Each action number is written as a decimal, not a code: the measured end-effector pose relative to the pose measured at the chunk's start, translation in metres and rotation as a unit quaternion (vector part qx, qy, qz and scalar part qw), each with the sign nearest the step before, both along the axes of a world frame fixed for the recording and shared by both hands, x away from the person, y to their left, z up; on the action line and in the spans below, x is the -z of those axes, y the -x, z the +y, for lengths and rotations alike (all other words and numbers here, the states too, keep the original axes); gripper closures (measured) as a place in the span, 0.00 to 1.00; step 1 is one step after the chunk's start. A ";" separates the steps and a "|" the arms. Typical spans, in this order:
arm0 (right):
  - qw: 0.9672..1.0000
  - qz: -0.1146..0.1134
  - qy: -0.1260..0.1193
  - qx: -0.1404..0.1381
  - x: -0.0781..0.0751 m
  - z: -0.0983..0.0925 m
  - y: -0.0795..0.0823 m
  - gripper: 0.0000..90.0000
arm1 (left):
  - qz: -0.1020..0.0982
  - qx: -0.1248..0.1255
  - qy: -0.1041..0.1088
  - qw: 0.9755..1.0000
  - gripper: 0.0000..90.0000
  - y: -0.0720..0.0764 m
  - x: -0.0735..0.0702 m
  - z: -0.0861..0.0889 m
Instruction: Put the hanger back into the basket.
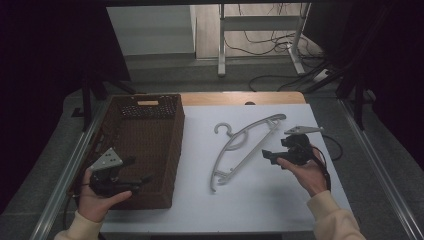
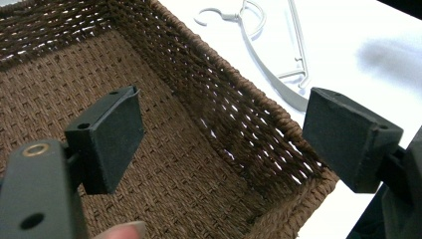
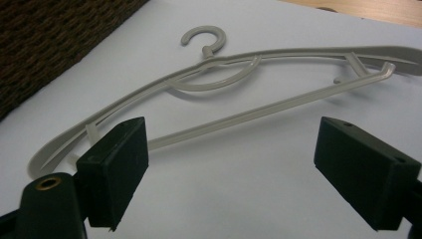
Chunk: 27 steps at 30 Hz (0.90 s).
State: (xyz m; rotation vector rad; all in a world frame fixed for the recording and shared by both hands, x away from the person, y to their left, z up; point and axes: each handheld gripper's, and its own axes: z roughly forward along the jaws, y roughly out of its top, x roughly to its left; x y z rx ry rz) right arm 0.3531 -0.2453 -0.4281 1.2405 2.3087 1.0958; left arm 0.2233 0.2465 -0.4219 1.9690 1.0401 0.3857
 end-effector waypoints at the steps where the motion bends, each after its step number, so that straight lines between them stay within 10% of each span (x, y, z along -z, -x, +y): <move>1: 1.000 0.001 0.001 0.001 0.000 0.002 -0.001 0.16 | 0.000 0.000 0.000 1.000 0.18 0.000 0.000 0.000; 27: 0.998 0.044 0.037 0.029 0.016 0.047 -0.069 0.19 | 0.003 -0.001 0.004 1.000 0.18 0.000 0.000 0.002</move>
